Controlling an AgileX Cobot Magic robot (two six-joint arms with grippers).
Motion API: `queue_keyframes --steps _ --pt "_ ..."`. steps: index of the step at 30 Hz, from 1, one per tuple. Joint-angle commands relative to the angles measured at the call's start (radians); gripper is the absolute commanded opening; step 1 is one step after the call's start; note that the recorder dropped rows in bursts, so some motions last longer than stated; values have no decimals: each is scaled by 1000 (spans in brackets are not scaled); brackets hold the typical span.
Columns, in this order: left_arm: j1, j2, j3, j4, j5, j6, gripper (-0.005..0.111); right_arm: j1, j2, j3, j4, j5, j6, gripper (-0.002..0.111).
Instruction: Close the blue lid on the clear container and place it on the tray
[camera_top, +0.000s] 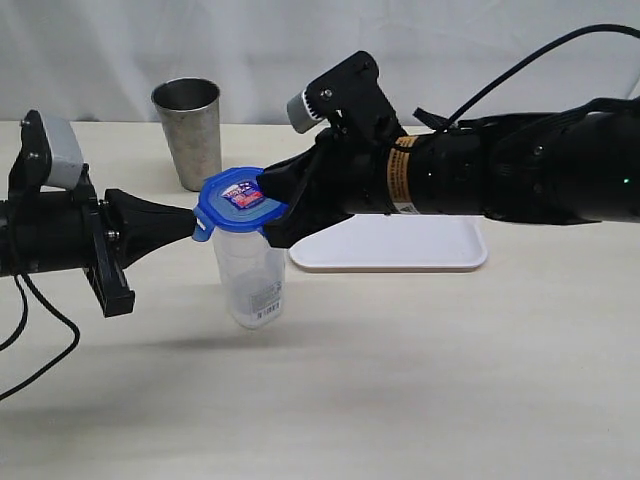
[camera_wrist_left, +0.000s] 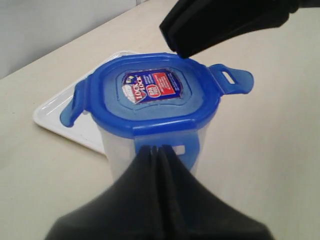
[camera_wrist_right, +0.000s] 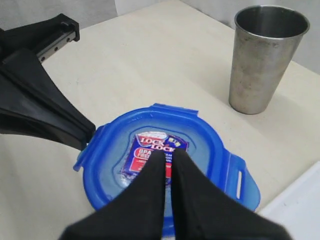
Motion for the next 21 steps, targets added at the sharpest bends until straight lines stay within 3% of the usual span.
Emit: queue_keyframes --steps 1,21 --pt "-9 -7 2 -10 5 2 0 12 8 -7 10 10 4 4" --pt "-9 -7 2 -46 5 2 0 12 69 -27 21 33 10 4"
